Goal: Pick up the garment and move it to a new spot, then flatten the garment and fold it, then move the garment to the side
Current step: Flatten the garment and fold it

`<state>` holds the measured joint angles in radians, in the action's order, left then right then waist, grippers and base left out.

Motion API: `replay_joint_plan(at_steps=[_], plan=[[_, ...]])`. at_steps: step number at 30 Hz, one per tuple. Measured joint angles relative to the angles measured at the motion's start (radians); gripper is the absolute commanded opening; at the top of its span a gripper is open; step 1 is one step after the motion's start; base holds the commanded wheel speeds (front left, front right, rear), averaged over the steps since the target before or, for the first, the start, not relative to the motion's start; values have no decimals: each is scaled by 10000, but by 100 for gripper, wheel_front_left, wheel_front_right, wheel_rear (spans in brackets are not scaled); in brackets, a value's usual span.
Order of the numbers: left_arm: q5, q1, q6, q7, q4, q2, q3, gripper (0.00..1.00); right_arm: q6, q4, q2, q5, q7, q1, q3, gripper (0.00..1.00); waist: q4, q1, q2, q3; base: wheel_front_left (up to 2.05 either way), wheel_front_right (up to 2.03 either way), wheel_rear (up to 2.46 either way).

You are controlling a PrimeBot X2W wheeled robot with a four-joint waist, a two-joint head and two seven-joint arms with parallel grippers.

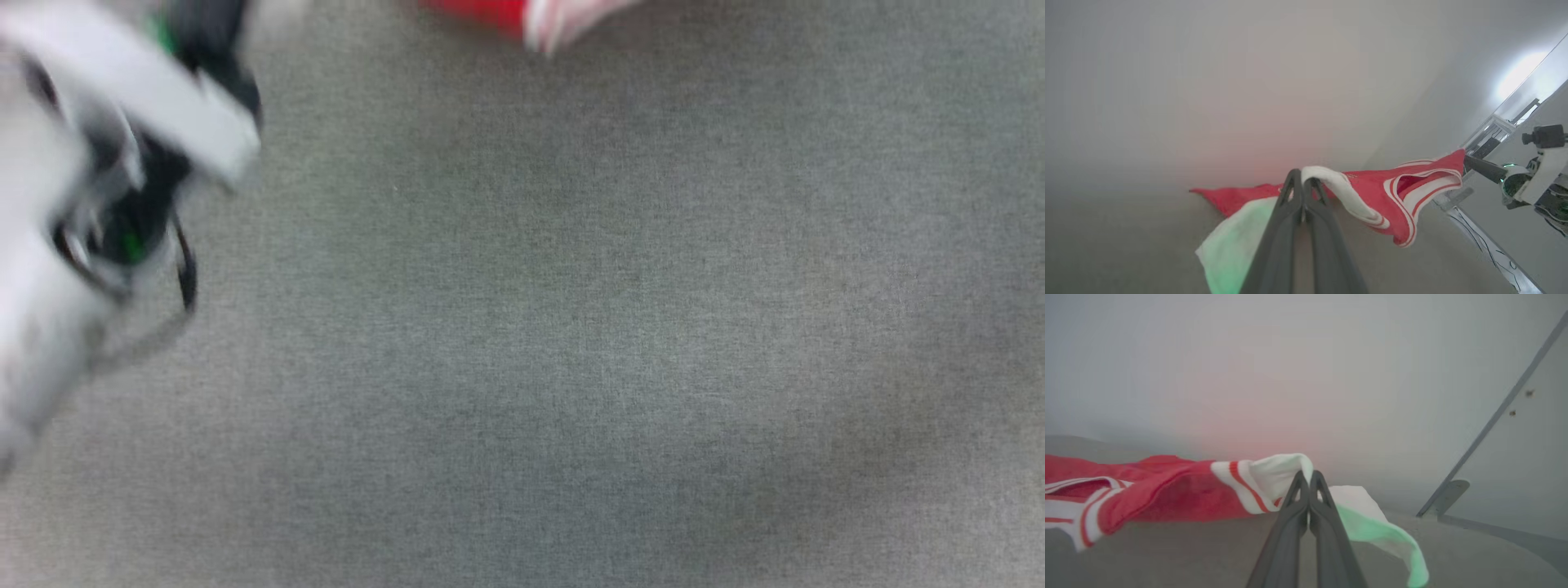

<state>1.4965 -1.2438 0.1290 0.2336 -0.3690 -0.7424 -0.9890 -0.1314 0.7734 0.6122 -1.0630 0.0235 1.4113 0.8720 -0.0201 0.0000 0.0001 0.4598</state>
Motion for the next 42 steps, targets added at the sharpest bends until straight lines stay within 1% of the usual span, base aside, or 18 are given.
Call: replay_joint_plan(at_steps=[2,7,13,18,21,27,30,33,35,38,42], plan=[[142,923,0,4,564,-324,-347,0,0,-777,579,-270,309,-1010,288,0,45,0,0,-168,0,0,0],[401,3103,0,125,1862,-1085,-1085,0,0,-2846,1927,-1198,840,-3682,545,0,146,0,-1,-654,0,0,0],[523,4602,-2,215,2713,-1693,-1557,0,0,-4995,3246,-1824,1354,-6383,614,0,227,0,0,-1200,0,0,0],[520,5363,-2,221,3379,-2151,-1941,0,0,-6222,3908,-1994,1609,-8110,341,0,253,0,-1,-1555,0,0,0],[587,5801,-2,228,3841,-2592,-2033,0,0,-6928,4192,-2046,1733,-9014,71,0,243,0,0,-1710,0,0,0],[738,6836,-2,276,4813,-3605,-1942,0,0,-8330,4974,-2061,2031,-10978,-658,0,242,0,0,-1838,0,0,0],[748,7276,-2,278,5281,-3956,-1825,0,0,-8953,5334,-2128,2146,-11872,-1149,0,265,0,0,-1816,0,0,0],[621,7557,-2,303,5474,-4059,-1626,0,0,-9290,5400,-2052,2236,-12548,-1730,0,300,0,0,-1768,0,0,0],[445,7623,-2,303,5386,-3981,-1570,0,0,-9342,5206,-1833,2343,-12831,-2130,0,316,-1,0,-1716,0,0,0],[151,7616,-2,305,5064,-3565,-1618,0,0,-9277,4604,-1499,2805,-13015,-2623,0,328,-1,0,-1621,0,0,0],[332,7438,0,201,4690,-2600,-1666,0,0,-8901,3603,-844,3676,-12976,-3129,0,333,0,0,-1428,0,0,0]])
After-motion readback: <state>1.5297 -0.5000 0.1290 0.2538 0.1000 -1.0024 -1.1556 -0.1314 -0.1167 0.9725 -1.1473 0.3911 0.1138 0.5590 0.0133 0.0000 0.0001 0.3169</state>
